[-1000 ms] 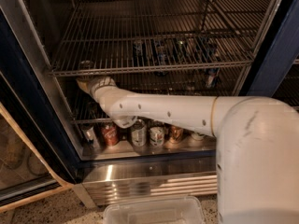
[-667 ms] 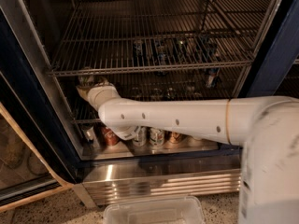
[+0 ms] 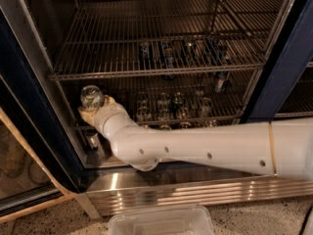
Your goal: Pick 7up can from middle shelf of fridge
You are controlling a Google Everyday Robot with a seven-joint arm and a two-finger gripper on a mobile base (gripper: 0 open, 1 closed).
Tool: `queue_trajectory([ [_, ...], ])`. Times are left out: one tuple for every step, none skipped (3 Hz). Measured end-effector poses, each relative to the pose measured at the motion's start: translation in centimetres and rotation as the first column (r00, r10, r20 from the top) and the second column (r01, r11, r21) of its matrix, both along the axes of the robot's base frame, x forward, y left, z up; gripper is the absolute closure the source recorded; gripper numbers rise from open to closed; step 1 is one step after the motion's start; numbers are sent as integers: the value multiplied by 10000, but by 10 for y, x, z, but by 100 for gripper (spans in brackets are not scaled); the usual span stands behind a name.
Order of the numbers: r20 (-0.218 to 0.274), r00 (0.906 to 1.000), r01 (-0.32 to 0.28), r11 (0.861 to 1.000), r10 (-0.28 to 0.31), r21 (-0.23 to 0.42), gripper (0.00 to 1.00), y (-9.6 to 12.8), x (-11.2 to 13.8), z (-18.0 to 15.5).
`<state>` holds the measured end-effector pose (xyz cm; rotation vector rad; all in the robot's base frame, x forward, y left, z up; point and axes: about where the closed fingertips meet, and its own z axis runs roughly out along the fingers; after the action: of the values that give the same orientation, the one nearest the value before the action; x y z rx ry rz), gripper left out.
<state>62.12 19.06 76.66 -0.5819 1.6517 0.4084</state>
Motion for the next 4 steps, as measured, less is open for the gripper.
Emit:
queue_trajectory([
  [280,9967,-770,9958,757,491,100,-14,-35,6],
  [670,9875,-1482,9852,1427,864,100,-24,-66,9],
  [1381,9787,-1612,9851,1517,597,100,-30,-69,22],
  [1378,9785,-1626,9849,1532,597,100,-29,-69,22],
])
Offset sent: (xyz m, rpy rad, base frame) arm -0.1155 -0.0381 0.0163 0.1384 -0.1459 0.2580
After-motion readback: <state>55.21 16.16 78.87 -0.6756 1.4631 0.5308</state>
